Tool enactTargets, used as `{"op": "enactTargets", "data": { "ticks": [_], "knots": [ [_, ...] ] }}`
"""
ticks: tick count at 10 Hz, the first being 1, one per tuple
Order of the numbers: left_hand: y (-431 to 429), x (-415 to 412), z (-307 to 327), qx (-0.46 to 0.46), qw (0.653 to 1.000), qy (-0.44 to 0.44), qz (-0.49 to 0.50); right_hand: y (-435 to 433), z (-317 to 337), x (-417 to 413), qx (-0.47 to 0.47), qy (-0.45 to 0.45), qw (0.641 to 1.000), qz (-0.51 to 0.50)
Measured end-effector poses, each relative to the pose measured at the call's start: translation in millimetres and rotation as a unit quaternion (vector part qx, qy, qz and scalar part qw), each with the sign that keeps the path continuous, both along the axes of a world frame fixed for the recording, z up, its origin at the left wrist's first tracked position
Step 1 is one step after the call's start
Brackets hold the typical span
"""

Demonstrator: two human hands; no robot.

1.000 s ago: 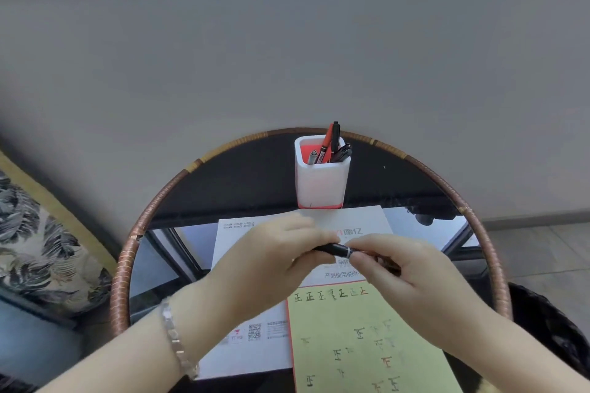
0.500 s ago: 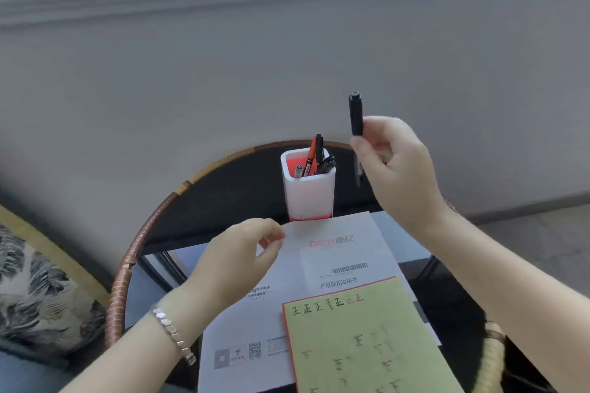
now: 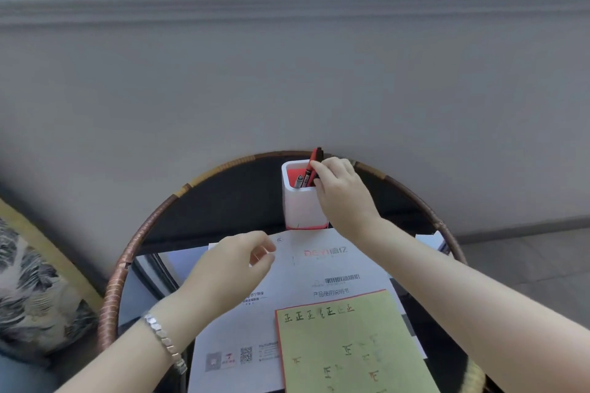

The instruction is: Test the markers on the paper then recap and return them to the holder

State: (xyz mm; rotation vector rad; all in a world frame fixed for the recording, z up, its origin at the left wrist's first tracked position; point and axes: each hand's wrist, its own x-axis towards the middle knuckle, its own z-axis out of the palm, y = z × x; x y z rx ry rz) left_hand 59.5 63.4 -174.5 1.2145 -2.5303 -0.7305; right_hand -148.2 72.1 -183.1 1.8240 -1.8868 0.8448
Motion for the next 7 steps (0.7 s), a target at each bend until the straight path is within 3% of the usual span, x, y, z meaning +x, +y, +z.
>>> {"op": "enactTargets", "data": {
  "ticks": [1, 2, 4, 5, 6, 7],
  "knots": [
    [2, -1, 3, 0.006, 1.000, -0.011, 0.004, -2, -1, -4, -0.022, 0.013, 1.000, -0.011],
    [4, -2, 7, 0.005, 1.000, -0.015, 0.006, 1, 7, -3, -0.062, -0.075, 0.995, -0.011],
    [-1, -10, 29, 0.030, 0.998, -0.050, 0.023, 20, 16, -2, -0.044, -0.036, 0.998, -0.005],
    [-13, -30, 55, 0.065, 0.993, -0.093, 0.012, 34, 33, -3, 0.228, -0.048, 0.972, -0.044],
    [-27, -48, 79, 0.083, 0.989, -0.118, -0.010, 36, 48, -6, 0.388, -0.080, 0.918, -0.036],
    [-42, -66, 118, 0.020, 0.986, -0.163, 0.008, 40, 90, -9, 0.423, -0.095, 0.901, -0.008]
  ]
}}
